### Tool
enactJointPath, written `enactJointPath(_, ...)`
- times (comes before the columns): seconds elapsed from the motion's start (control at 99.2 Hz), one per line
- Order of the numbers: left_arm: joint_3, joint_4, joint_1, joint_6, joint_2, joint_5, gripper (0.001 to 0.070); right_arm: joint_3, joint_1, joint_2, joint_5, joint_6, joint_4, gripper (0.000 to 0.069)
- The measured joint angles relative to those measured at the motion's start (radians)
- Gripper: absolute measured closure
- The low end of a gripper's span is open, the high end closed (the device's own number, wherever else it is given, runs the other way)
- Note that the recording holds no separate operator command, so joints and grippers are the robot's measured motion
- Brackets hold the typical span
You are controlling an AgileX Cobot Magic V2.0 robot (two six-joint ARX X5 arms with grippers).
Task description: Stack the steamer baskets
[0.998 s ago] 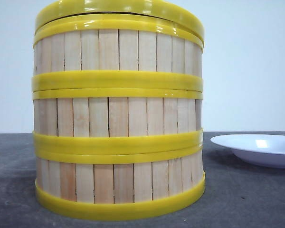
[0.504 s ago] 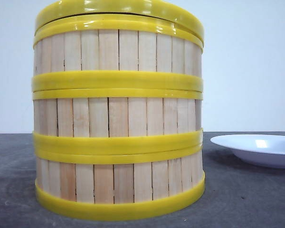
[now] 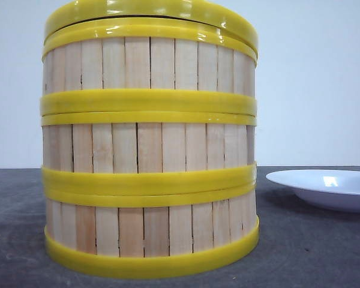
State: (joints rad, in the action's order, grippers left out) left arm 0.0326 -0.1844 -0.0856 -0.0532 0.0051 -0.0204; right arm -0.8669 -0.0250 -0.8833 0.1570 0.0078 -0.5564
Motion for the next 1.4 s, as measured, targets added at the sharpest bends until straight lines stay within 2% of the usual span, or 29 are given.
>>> enactJointPath(0.303,0.0,0.0,0.0,0.0,0.0,0.0,0.0685,0.003,-0.002,0.005,-0.003,0.0,0.014,0.0675)
enactJointPath(0.454,0.0,0.0,0.0,0.0,0.0,0.0,0.0685,0.132,-0.001,0.114,-0.024,0.0,0.202,0.0675)
enactJointPath(0.565,0.0,0.0,0.0,0.0,0.0,0.0,0.0685,0.309,-0.001,0.257,-0.025,0.0,0.379,0.0675)
enactJointPath(0.645,0.0,0.0,0.0,0.0,0.0,0.0,0.0685,0.451,0.0,0.374,-0.026,0.0,0.451,0.0675)
enactJointPath(0.817,0.0,0.0,0.0,0.0,0.0,0.0,0.0685,0.698,0.001,0.636,-0.049,0.0,0.422,0.0675)
enactJointPath(1.009,0.0,0.0,0.0,0.0,0.0,0.0,0.0685,0.828,0.001,0.857,-0.057,0.0,0.425,0.0675)
enactJointPath(1.14,0.0,0.0,0.0,0.0,0.0,0.0,0.0685,0.852,0.001,0.88,-0.103,0.0,0.397,0.0675)
enactJointPath(1.402,0.0,0.0,0.0,0.0,0.0,0.0,0.0685,0.852,0.001,0.879,-0.105,0.0,0.386,0.0675)
